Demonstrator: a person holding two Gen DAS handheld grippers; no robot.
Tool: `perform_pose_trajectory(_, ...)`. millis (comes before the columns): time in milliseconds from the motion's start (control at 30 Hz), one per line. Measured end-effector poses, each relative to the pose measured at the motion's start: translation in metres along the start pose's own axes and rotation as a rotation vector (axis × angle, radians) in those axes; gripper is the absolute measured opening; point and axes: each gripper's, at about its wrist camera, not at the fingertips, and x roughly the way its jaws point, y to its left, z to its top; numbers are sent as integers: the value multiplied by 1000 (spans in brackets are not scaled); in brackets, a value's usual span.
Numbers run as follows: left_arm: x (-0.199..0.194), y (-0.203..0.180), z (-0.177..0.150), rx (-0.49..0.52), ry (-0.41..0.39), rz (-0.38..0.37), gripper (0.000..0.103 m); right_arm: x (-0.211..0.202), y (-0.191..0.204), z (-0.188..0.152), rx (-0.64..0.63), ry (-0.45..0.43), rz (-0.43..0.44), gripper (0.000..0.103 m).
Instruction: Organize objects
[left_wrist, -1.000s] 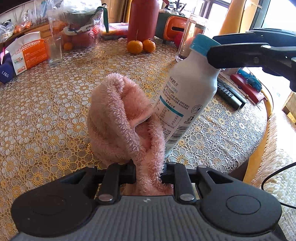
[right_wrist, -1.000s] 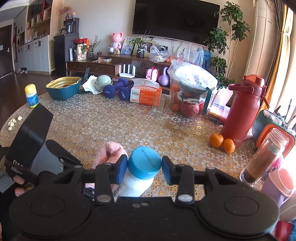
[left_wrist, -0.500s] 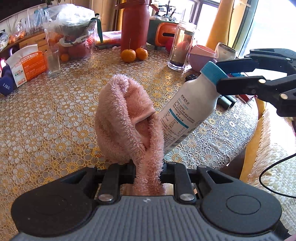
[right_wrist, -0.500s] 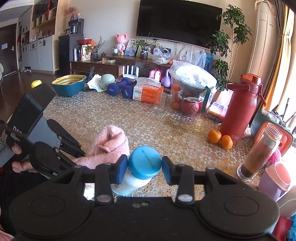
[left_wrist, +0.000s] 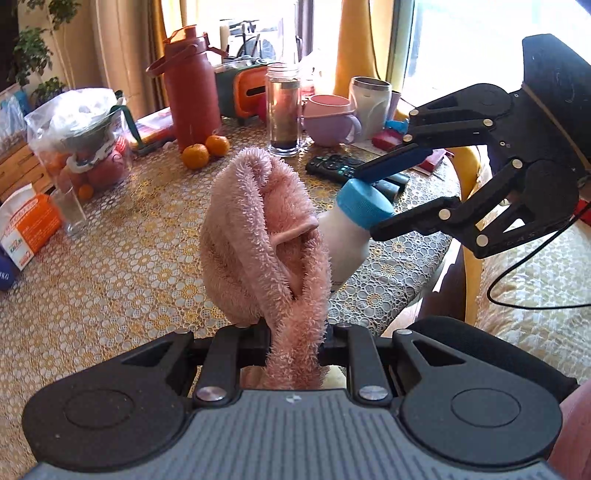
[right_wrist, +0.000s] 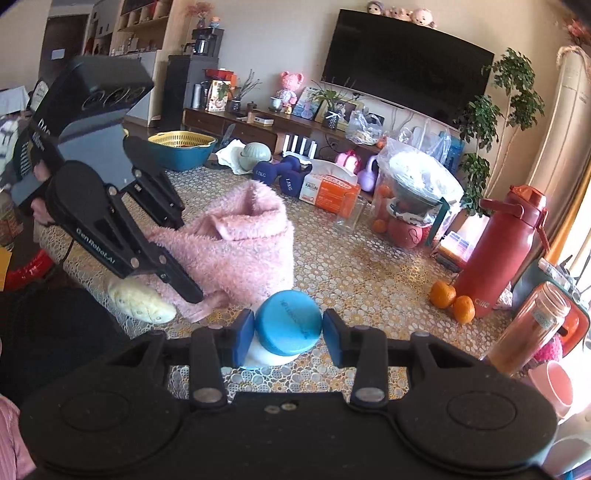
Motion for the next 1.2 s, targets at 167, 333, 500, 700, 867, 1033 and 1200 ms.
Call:
perform_pose_trajectory(167, 2, -13, 11, 85, 0, -22, 20, -1, 13, 0, -91, -13, -4, 40)
perform_pose_trajectory(333, 13, -21, 14, 130, 19, -30, 20, -3, 21, 1, -124, -15, 11, 40)
perform_pose_trajectory(500, 28, -14, 6, 105, 62, -19, 20, -4, 22, 0, -118, -14, 10, 40)
perform_pose_trajectory(700, 52, 1, -7, 67, 135, 10, 20, -4, 22, 0, -122, -12, 18, 40)
perform_pose_trajectory(867, 66, 12, -15, 26, 168, 27, 19, -5, 20, 1, -116, -14, 17, 40)
perform_pose_trajectory(1033, 75, 22, -16, -31, 178, 33, 19, -4, 20, 1, -114, -14, 17, 40)
perform_pose_trajectory(1200, 70, 23, -17, -43, 158, 39, 19, -3, 19, 1, -111, -16, 13, 40)
